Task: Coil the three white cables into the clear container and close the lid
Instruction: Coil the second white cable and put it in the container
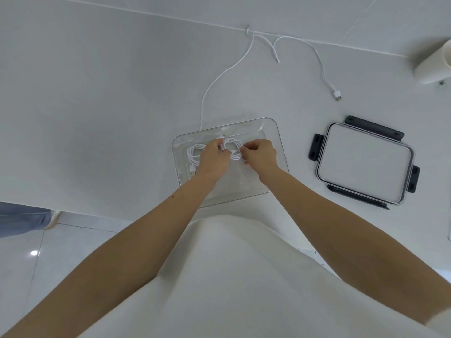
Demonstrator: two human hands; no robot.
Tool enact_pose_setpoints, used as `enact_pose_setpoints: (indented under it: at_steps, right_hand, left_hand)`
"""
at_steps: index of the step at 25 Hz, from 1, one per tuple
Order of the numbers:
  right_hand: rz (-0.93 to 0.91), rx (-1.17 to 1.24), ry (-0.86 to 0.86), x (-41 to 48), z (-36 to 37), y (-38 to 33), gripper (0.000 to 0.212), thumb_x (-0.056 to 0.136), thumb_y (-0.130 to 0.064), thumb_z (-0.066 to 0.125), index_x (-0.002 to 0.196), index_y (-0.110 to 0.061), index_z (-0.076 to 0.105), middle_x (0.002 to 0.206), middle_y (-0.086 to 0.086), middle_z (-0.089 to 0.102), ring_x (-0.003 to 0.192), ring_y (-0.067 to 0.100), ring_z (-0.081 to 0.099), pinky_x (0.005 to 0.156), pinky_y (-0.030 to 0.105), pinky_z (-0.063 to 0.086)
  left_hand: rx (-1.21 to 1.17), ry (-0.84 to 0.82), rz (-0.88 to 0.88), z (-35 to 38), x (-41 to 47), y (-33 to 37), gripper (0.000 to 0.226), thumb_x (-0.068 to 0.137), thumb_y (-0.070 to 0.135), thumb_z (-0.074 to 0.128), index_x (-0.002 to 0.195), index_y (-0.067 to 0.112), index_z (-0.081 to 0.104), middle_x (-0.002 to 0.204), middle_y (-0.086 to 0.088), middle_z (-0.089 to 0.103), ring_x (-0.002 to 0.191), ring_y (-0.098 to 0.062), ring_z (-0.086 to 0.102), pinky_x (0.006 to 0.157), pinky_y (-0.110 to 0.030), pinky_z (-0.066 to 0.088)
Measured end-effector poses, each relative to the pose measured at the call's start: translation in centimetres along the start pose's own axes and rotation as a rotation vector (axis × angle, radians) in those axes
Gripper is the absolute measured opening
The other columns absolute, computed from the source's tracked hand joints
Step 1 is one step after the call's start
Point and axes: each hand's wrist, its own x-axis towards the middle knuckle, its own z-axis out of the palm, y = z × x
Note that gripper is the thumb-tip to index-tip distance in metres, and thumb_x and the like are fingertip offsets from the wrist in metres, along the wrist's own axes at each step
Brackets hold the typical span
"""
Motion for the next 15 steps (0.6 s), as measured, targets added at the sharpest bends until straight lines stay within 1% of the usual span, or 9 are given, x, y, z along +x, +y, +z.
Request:
enact_pose_setpoints:
  at_steps: [2, 3, 4, 6, 8, 9, 12, 13, 15]
  right_hand:
    - [-0.017, -0.004, -0.010, -0.1, 0.0, 0.1, 0.006, 0.085, -0.014, 0.065, 0.085, -0.016, 0.071, 0.090, 0.008, 0.074, 0.087, 0.027, 0.071, 0.082, 0.045, 0.061]
    - [-0.028, -0.009, -0.014, -0.3, -0.1, 0.1, 0.007, 0.085, -0.014, 0.065, 0.086, -0.015, 0.071, 0.091, 0.008, 0.074, 0.087, 0.027, 0.071, 0.083, 0.045, 0.060]
    - [-0.043, -0.015, -0.017, -0.4, -0.2, 0.2, 0.008, 0.085, -0.014, 0.064, 0.089, -0.014, 0.072, 0.092, 0.007, 0.074, 0.088, 0.027, 0.071, 0.083, 0.045, 0.060]
    - [-0.089, -0.041, -0.016, -1.0, -0.7, 0.3, 0.015, 0.086, -0.014, 0.062, 0.097, -0.011, 0.072, 0.096, 0.006, 0.073, 0.091, 0.026, 0.070, 0.086, 0.044, 0.059]
    - [-0.172, -0.069, -0.006, -1.5, -1.4, 0.3, 0.020, 0.088, -0.014, 0.060, 0.105, -0.009, 0.069, 0.099, 0.006, 0.071, 0.091, 0.026, 0.070, 0.085, 0.039, 0.058]
    - [-0.225, -0.079, -0.004, -1.9, -1.8, 0.1, 0.020, 0.089, -0.014, 0.059, 0.107, -0.009, 0.067, 0.099, 0.006, 0.070, 0.088, 0.025, 0.069, 0.080, 0.034, 0.057]
    - [-0.424, -0.116, -0.012, -3.0, -3.1, -1.1, 0.016, 0.093, -0.013, 0.056, 0.106, -0.011, 0.066, 0.094, 0.000, 0.068, 0.078, 0.014, 0.064, 0.067, 0.013, 0.047]
    - [-0.492, -0.119, -0.020, -3.1, -3.3, -1.8, 0.015, 0.093, -0.012, 0.056, 0.104, -0.012, 0.067, 0.092, -0.002, 0.068, 0.078, 0.011, 0.063, 0.067, 0.008, 0.046]
    - [-0.610, -0.098, -0.060, -3.2, -3.6, -3.4, 0.015, 0.094, -0.010, 0.056, 0.103, -0.012, 0.067, 0.090, -0.001, 0.069, 0.080, 0.011, 0.064, 0.071, 0.007, 0.047]
  left_hand:
    - [0.020, 0.002, 0.010, 0.1, 0.0, -0.3, 0.042, 0.082, 0.018, 0.047, 0.121, 0.008, 0.059, 0.105, -0.020, 0.062, 0.083, -0.033, 0.056, 0.065, -0.039, 0.046]
    - [0.034, 0.003, 0.004, 0.2, 0.0, -0.6, 0.046, 0.080, 0.022, 0.047, 0.122, 0.008, 0.058, 0.115, -0.023, 0.062, 0.094, -0.041, 0.059, 0.075, -0.048, 0.050]
    - [0.038, 0.004, -0.003, 0.1, -0.3, -0.6, 0.049, 0.078, 0.025, 0.047, 0.123, 0.008, 0.058, 0.120, -0.024, 0.060, 0.105, -0.043, 0.058, 0.085, -0.051, 0.051]
    - [0.003, 0.008, -0.004, 0.0, -1.5, 0.0, 0.045, 0.083, 0.022, 0.048, 0.126, 0.011, 0.056, 0.125, -0.017, 0.060, 0.116, -0.038, 0.057, 0.093, -0.047, 0.049]
    - [-0.045, 0.029, 0.002, -0.3, -2.7, 0.5, 0.039, 0.091, 0.013, 0.048, 0.129, 0.013, 0.054, 0.128, -0.005, 0.058, 0.115, -0.030, 0.059, 0.092, -0.038, 0.049]
    - [-0.063, 0.055, 0.007, -0.4, -3.1, 0.6, 0.037, 0.092, 0.010, 0.046, 0.129, 0.013, 0.053, 0.127, 0.000, 0.057, 0.111, -0.027, 0.061, 0.087, -0.032, 0.050]
    - [-0.063, 0.165, 0.150, -1.7, -4.8, 1.5, 0.027, 0.094, 0.006, 0.048, 0.118, 0.013, 0.058, 0.115, 0.006, 0.060, 0.092, -0.017, 0.063, 0.062, -0.012, 0.048]
    - [-0.058, 0.200, 0.213, -2.4, -5.1, 2.0, 0.023, 0.094, 0.006, 0.049, 0.113, 0.013, 0.060, 0.112, 0.006, 0.063, 0.091, -0.015, 0.063, 0.061, -0.011, 0.048]
    - [-0.041, 0.262, 0.326, -4.0, -5.6, 3.0, 0.018, 0.093, 0.007, 0.050, 0.105, 0.013, 0.063, 0.108, 0.003, 0.068, 0.093, -0.015, 0.067, 0.070, -0.017, 0.052]
